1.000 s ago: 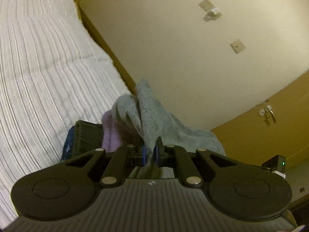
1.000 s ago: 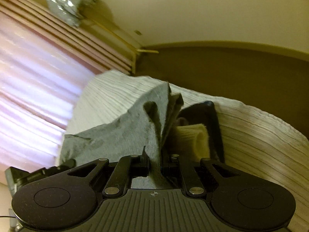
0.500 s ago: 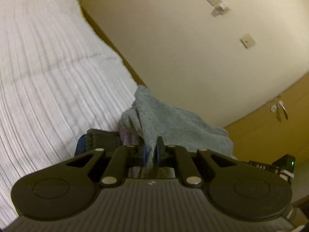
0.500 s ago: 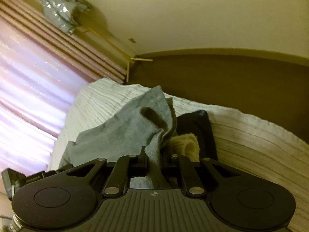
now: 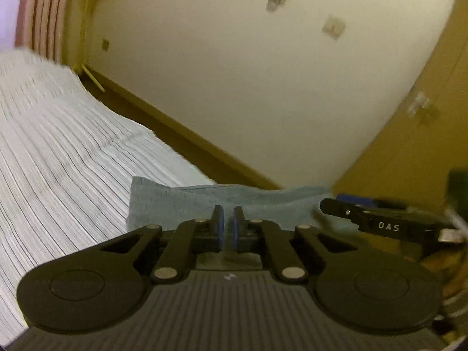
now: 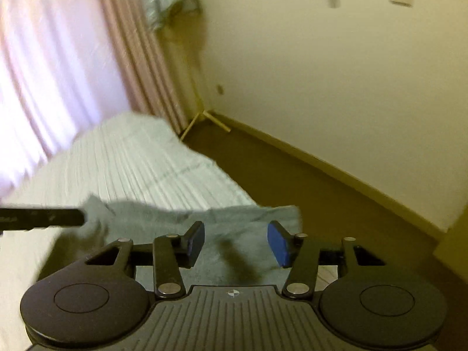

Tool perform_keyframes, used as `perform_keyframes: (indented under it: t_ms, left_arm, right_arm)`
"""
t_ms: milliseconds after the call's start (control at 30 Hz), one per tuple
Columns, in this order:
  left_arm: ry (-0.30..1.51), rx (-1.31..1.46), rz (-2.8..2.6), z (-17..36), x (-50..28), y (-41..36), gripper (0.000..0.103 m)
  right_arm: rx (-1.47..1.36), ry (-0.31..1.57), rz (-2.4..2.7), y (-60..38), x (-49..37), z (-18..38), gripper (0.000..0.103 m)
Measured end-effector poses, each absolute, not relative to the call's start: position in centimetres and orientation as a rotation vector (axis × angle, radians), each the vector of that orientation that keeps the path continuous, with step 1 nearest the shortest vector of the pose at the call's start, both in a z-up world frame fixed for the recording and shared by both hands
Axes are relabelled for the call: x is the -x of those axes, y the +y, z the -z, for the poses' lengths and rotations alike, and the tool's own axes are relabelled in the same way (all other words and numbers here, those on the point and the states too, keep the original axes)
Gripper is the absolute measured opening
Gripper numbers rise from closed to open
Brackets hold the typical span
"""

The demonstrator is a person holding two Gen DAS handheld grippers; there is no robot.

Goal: Fold clothes
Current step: 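Carry the folded grey shirt with both grippers to the clothes stack, then lower the grey shirt onto the stack and open both grippers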

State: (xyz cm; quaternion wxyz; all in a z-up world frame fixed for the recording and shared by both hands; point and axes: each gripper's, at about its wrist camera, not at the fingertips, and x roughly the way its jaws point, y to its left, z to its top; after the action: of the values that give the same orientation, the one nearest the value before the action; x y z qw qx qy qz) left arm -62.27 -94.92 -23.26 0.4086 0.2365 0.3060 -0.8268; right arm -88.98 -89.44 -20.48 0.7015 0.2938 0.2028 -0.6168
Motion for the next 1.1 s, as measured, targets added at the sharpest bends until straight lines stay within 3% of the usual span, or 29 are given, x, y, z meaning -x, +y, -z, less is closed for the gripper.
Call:
perform_keyframes:
  t_ms: [100,233,400,567,700,933,1100]
  left_arm:
    - [0.73,-0.594,2.015,25.9,63.6,-96.9,0.004]
    - [0.778,-0.572,1.943,28.0,63.1,-99.2,0.005]
    - [0.774,-0.546,1.87,26.5,61.0,-98.2,0.005]
    - [0.789,-0.507,1.76,23.5,56.6,-93.8,0.005]
    - [0.831,-0.494,1.751,22.3,55.5,-88.4,0.005]
    - [0.935,-0.631,1.598,23.5,55.9,-83.6,0.006]
    - [0.869,-0.713,1.593,19.8,56.2,-80.2,0.023]
  right_arm:
    - [-0.678,0.464,1.439,-91.2,89.2,23.3,0.052]
    - [-0.884,0.336,1.49,-91.7,92.2,24.5,0.053]
    - [-0.967,0.241,1.556,-88.7,96.0,22.1,0.053]
    - [-0.878,0.21,1.635,-82.3,96.6,18.3,0.053]
    - [-0.852,0.242,1.582,-78.1,93.6,17.6,0.053]
    - [-0.922,0.542,1.587,-76.1,89.6,20.7,0.053]
    - [-0.924,0.539,1.585,-72.2,89.1,17.2,0.053]
